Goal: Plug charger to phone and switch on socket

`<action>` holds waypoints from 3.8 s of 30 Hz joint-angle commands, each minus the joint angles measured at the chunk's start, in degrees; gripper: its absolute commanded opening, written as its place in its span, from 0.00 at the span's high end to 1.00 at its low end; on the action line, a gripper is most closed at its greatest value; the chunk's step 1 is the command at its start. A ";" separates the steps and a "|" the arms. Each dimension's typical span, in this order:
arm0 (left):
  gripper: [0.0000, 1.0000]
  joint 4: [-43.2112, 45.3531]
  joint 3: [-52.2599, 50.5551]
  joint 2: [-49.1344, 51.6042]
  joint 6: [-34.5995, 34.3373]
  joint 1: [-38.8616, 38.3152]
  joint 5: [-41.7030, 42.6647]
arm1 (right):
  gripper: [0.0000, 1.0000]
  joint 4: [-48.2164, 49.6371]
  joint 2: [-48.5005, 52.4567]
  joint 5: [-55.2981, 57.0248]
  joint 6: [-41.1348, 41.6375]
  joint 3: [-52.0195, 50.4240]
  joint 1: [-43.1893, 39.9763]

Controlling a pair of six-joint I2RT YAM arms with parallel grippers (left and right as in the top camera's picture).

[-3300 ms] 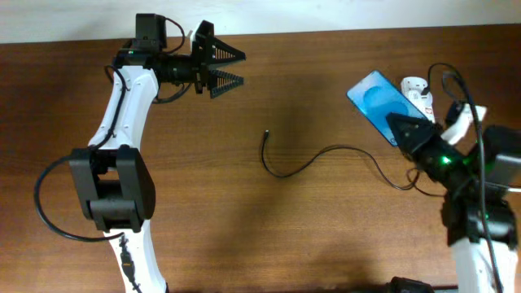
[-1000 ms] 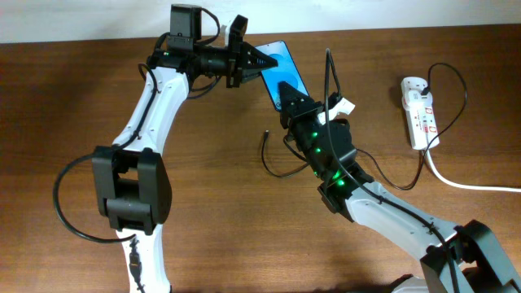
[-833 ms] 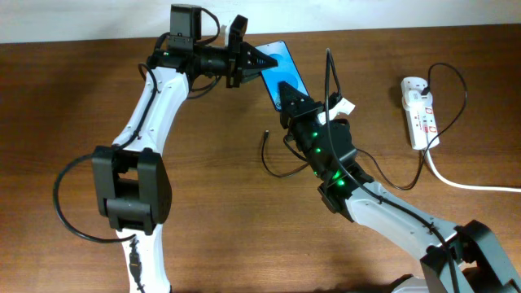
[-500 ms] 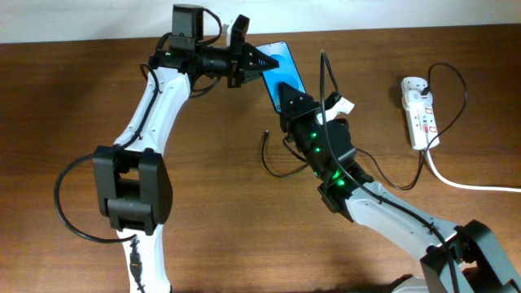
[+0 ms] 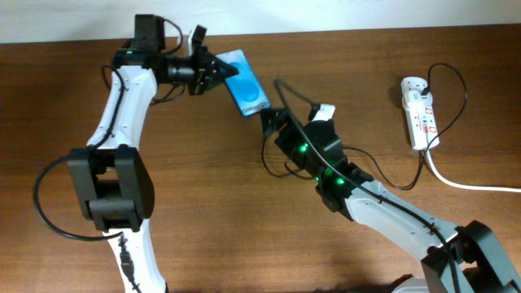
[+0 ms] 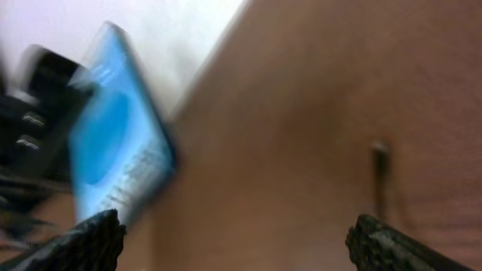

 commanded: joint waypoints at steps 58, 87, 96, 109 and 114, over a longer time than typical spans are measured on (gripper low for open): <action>1.00 -13.09 0.42 -0.39 14.45 14.53 8.96 | 0.68 -23.65 30.45 -10.34 -26.97 23.19 -4.13; 1.00 -13.97 0.42 -0.39 17.53 14.08 23.67 | 0.96 -31.06 6.36 -51.71 -45.09 23.21 -13.90; 1.00 -13.88 0.42 -0.39 20.46 7.23 24.57 | 0.96 -49.07 -10.58 -50.45 -45.07 23.17 -16.06; 1.00 -8.48 0.42 -0.39 20.90 4.35 24.57 | 0.96 -27.52 -4.48 -51.95 -27.98 13.79 -8.83; 1.00 -8.50 0.42 -0.39 21.07 4.33 24.57 | 0.96 -22.60 -1.77 -51.95 -25.44 13.79 -8.85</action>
